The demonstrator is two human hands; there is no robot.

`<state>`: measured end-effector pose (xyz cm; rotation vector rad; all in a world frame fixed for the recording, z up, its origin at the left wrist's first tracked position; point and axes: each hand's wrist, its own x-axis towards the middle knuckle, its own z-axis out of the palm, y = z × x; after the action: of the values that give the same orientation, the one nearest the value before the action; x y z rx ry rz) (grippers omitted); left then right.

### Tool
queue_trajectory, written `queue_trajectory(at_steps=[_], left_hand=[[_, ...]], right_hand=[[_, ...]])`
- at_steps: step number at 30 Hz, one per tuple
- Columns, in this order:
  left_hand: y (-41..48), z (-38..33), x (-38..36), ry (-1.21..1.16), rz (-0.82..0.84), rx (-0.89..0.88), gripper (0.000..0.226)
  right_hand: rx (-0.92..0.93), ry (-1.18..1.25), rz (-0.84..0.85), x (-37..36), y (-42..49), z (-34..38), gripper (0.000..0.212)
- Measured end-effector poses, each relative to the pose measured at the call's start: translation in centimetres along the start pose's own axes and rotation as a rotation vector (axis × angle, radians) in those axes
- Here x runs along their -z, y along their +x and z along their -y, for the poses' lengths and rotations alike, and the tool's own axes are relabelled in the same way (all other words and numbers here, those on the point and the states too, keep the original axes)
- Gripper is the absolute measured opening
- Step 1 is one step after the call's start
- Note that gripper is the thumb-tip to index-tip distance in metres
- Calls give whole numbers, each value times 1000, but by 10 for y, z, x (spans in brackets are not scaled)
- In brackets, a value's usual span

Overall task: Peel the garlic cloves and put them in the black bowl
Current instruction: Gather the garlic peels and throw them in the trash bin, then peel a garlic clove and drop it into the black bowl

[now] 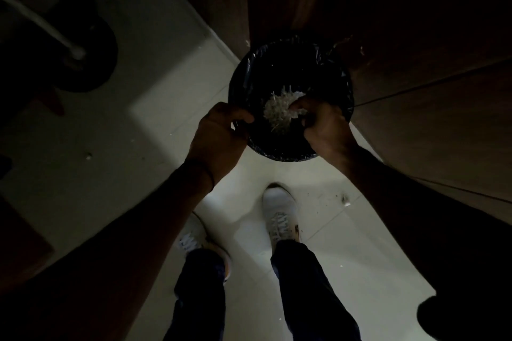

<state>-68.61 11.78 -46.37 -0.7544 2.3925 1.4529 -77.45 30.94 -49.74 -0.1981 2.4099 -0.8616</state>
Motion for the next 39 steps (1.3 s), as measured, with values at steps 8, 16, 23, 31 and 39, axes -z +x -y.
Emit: queue_trajectory(at_steps=[8,16,23,31,39], left_hand=[[-100,-77,75,14,-59,92,29],[-274,-168,197,110,-297,93,30],[-451,-183,262,-90,-838,207,28],[-605,-148,260,-340,-1389,355,24],[-688,-92,245,-578,-1659,432,23]], right_hand=[[51,166,103,61,-83,101,32],[339,223,260,113,-214,267,18],[612,194,526,100,-341,399,14],[795,164,921,32,-462,485,19],[840,81,1116,-45,-550,501,27]])
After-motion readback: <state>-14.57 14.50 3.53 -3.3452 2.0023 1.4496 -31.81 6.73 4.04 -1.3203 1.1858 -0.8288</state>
